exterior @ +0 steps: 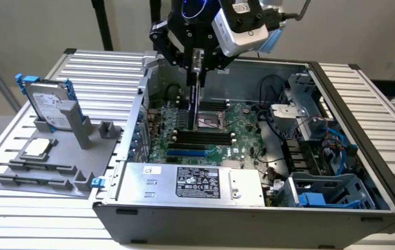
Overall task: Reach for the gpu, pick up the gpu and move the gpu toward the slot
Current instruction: 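Pick up the gpu and move the gpu toward the slot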
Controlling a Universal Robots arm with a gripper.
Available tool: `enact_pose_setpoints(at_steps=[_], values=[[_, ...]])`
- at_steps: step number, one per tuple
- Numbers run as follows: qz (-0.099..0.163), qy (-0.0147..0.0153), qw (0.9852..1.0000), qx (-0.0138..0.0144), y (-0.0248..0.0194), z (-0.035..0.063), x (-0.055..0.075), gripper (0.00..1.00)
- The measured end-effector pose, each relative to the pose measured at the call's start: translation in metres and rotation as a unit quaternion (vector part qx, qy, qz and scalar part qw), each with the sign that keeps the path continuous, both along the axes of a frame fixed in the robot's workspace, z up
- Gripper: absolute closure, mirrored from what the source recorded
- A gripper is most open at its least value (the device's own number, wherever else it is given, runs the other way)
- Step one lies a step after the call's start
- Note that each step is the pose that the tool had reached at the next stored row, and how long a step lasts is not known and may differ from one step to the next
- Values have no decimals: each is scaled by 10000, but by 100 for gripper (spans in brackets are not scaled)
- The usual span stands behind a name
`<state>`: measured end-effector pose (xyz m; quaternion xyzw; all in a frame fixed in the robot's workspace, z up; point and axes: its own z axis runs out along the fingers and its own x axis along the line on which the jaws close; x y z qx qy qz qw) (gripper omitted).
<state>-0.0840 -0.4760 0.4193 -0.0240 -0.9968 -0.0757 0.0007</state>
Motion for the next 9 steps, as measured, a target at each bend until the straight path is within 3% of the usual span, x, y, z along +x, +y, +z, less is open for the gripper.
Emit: enact_pose_setpoints(at_steps=[9], values=[[0, 1, 9999, -140, 43, -64, 398, 74]])
